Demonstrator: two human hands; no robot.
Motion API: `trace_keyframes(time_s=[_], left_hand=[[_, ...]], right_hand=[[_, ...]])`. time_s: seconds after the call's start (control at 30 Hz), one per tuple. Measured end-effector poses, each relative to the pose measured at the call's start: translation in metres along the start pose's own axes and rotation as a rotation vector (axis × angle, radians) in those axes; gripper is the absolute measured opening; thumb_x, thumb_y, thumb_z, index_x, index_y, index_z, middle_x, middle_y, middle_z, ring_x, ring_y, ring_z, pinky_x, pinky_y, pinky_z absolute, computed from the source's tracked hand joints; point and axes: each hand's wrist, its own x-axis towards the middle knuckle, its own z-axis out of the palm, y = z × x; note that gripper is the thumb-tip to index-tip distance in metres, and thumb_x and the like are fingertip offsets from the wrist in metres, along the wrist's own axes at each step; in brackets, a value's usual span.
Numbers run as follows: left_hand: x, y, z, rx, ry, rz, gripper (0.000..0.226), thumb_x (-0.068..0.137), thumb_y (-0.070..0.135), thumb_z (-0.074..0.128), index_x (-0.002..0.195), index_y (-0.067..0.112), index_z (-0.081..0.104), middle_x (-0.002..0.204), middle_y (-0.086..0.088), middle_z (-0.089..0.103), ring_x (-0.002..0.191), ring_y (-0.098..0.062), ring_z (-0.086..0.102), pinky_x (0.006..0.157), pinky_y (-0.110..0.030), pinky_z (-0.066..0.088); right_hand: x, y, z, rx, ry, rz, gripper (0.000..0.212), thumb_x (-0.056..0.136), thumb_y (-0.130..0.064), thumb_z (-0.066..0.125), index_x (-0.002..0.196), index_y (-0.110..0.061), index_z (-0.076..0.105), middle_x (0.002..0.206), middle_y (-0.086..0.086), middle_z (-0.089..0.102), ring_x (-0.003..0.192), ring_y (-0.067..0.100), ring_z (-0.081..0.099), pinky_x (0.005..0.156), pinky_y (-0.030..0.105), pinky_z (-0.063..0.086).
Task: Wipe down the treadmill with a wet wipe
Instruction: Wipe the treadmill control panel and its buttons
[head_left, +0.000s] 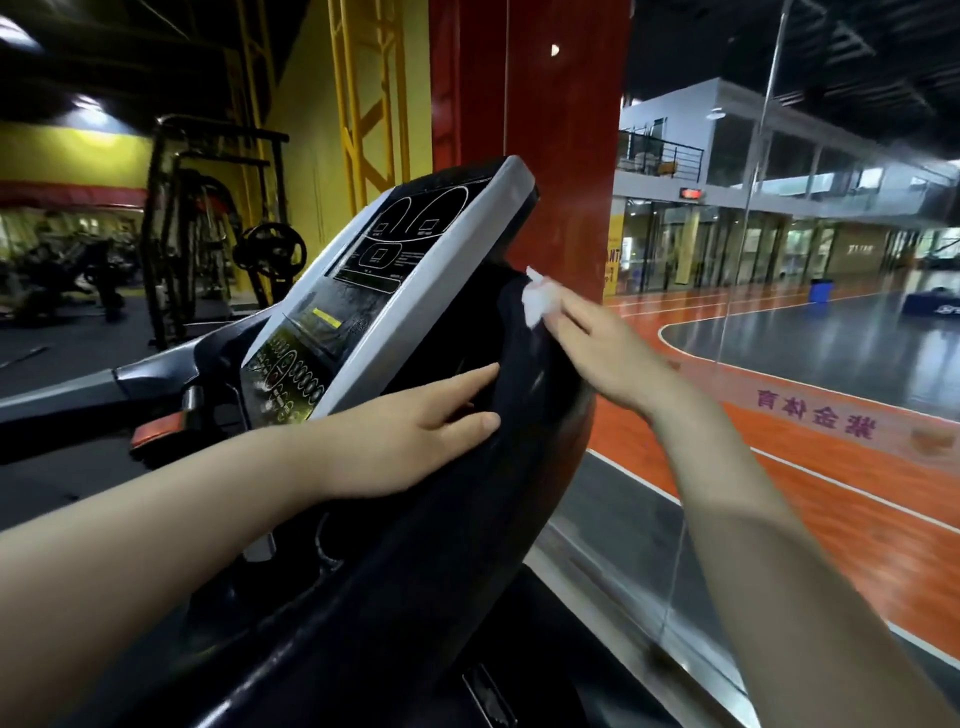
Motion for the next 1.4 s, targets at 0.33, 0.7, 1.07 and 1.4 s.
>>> trace_keyframes(time_s=[0.33,0.7,1.07,1.4], left_hand=[[-0.004,0.004,0.008,-0.016,0.048,-0.096,0.062,0.094,0.056,0.036,0.153,0.051,0.016,0.153,0.036,0.022,0.138,0.016,0.02,0.111,-0.012,0.016],[-0.005,0.011,0.014,-0.137,0.077,-0.161,0.061,0.089,0.058,0.039,0.148,0.056,0.024,0.148,0.038,0.031,0.134,0.015,0.03,0.108,-0.014,0.026],[-0.009,0.02,0.018,-0.022,0.163,-0.186,0.048,0.102,0.046,0.041,0.149,0.048,0.032,0.149,0.027,0.036,0.138,0.005,0.032,0.116,-0.023,0.022],[-0.124,-0.007,0.03,0.065,0.16,-0.215,0.037,0.105,0.038,0.038,0.137,0.052,0.048,0.124,0.038,0.056,0.118,0.017,0.049,0.1,-0.016,0.037]], right_hand=[[-0.029,0.031,0.016,0.304,0.104,0.013,0.045,0.102,-0.04,0.041,0.147,-0.038,0.037,0.154,-0.02,0.032,0.143,-0.004,0.023,0.122,0.034,0.016],[0.033,0.047,0.005,0.689,0.017,0.301,0.064,0.088,-0.076,0.036,0.125,-0.032,0.064,0.124,-0.006,0.066,0.121,0.015,0.058,0.108,0.04,0.041],[-0.169,-0.025,0.137,0.216,0.339,-0.279,0.049,0.106,-0.024,0.024,0.153,-0.013,0.024,0.163,-0.005,0.011,0.151,0.015,0.005,0.123,0.036,0.006],[-0.172,-0.018,0.146,0.273,0.516,-0.115,0.049,0.101,-0.005,0.032,0.15,-0.002,0.031,0.161,0.006,0.021,0.15,0.02,0.013,0.121,0.044,0.02]])
